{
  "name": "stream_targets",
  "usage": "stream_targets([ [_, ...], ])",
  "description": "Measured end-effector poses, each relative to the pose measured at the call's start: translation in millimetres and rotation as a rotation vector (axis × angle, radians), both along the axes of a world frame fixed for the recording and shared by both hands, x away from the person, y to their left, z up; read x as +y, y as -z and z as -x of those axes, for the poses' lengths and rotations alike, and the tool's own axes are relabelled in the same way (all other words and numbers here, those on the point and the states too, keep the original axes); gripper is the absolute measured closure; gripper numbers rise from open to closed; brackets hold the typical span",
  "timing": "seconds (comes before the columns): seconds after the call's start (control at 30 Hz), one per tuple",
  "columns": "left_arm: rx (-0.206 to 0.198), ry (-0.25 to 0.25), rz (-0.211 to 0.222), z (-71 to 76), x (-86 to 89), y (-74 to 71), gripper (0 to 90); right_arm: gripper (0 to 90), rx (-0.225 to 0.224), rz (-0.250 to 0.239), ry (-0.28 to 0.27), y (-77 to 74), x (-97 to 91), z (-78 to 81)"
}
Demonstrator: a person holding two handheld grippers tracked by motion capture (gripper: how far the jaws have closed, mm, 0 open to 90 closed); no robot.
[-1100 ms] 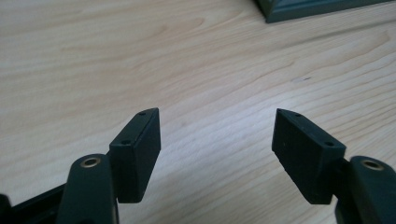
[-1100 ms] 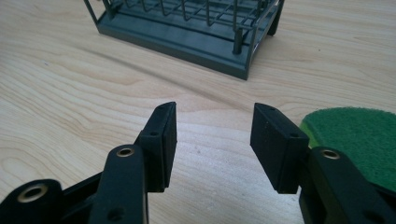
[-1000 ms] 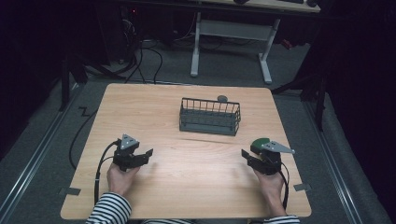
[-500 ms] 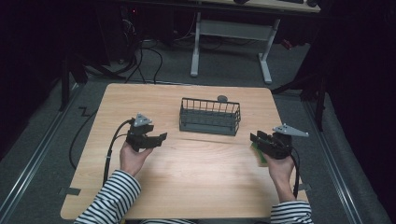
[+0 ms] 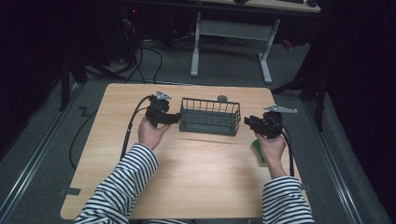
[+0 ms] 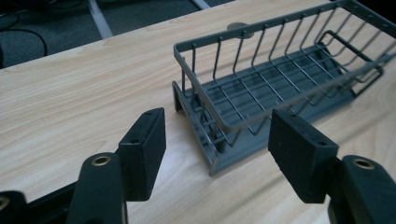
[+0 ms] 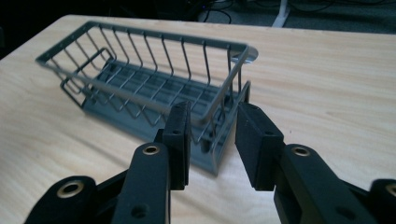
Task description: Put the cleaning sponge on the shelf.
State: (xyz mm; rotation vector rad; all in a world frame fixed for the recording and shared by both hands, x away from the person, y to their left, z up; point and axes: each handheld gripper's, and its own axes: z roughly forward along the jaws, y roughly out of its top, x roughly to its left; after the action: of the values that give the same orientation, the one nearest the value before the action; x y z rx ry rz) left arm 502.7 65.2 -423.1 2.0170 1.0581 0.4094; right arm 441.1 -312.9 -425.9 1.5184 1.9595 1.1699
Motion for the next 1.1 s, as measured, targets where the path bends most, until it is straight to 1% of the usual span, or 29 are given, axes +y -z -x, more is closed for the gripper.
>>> stream_targets([
  [0.03, 0.003, -0.006, -0.002, -3.7, -1.9, 0.5, 38.7, 66.4, 0.007, -0.005, 0.007, -0.2, 0.9, -3.1],
  [0.07, -0.002, -0.013, 0.006, -6.7, -2.9, 1.2, 38.7, 66.4, 0.007, -0.005, 0.007, -0.2, 0.9, -3.1],
  [0.1, 0.001, -0.021, 0.022, -9.8, -3.2, 2.1, 40.2, 66.4, 0.012, -0.004, 0.008, -0.4, 1.6, -6.3],
  [0.17, 0.017, -0.034, 0.035, -15.7, -4.8, 4.4, 40.8, 66.4, 0.009, -0.006, 0.017, 0.0, 2.8, -11.1],
  [0.2, 0.023, -0.039, 0.041, -18.1, -5.7, 6.2, 41.5, 66.4, 0.019, -0.002, 0.020, 0.6, 3.7, -14.0],
  [0.27, 0.039, -0.044, 0.040, -23.1, -8.5, 9.3, 42.8, 66.4, 0.032, -0.001, 0.027, 2.7, 5.3, -19.4],
  [0.33, 0.043, -0.040, 0.032, -26.0, -11.9, 10.9, 44.7, 66.4, 0.037, 0.004, 0.032, 4.7, 7.1, -24.6],
  [0.37, 0.042, -0.036, 0.026, -26.9, -13.7, 11.2, 45.6, 66.3, 0.044, 0.002, 0.035, 5.7, 8.3, -26.8],
  [0.4, 0.031, -0.037, 0.017, -27.1, -15.4, 11.4, 46.5, 66.3, 0.050, 0.001, 0.036, 6.8, 9.6, -29.1],
  [0.43, 0.017, -0.044, 0.010, -27.2, -16.6, 11.6, 52.1, 66.3, 0.051, 0.002, 0.036, 9.3, 12.0, -32.3],
  [0.47, 0.012, -0.053, 0.011, -27.9, -17.1, 12.1, 52.1, 66.3, 0.051, 0.002, 0.036, 9.3, 12.0, -32.3],
  [0.53, 0.031, -0.056, 0.028, -30.0, -17.2, 14.5, 54.9, 66.3, 0.057, -0.002, 0.038, 11.3, 14.3, -33.9],
  [0.57, 0.040, -0.052, 0.024, -30.9, -17.9, 16.5, 56.3, 66.3, 0.060, 0.004, 0.037, 12.7, 15.1, -34.9],
  [0.63, 0.045, -0.045, 0.005, -32.0, -19.6, 20.0, 58.8, 66.4, 0.077, 0.009, 0.039, 15.6, 15.3, -36.5],
  [0.7, 0.053, -0.038, 0.004, -32.4, -20.2, 22.2, 61.7, 67.4, 0.085, 0.012, 0.039, 17.8, 14.6, -37.8],
  [0.73, 0.055, -0.033, 0.000, -32.2, -20.8, 23.0, 64.6, 69.3, 0.089, -0.001, 0.031, 18.5, 14.3, -38.1],
  [0.77, 0.055, -0.028, -0.002, -32.0, -21.5, 23.5, 64.6, 69.3, 0.089, -0.001, 0.031, 18.5, 14.3, -38.1],
  [0.9, 0.059, -0.017, 0.005, -30.9, -23.5, 23.6, 70.8, 73.0, 0.090, 0.011, 0.009, 18.1, 16.8, -38.1],
  [0.93, 0.060, -0.017, 0.000, -30.4, -24.2, 23.7, 72.5, 74.6, 0.099, 0.007, 0.001, 18.2, 16.2, -37.4],
  [1.0, 0.062, -0.016, -0.001, -30.6, -24.7, 23.4, 72.7, 74.5, 0.103, 0.004, -0.002, 18.4, 16.5, -37.1],
  [1.1, 0.071, -0.013, 0.002, -29.6, -24.0, 23.1, 73.5, 74.4, 0.100, 0.023, -0.006, 17.6, 17.4, -35.8],
])
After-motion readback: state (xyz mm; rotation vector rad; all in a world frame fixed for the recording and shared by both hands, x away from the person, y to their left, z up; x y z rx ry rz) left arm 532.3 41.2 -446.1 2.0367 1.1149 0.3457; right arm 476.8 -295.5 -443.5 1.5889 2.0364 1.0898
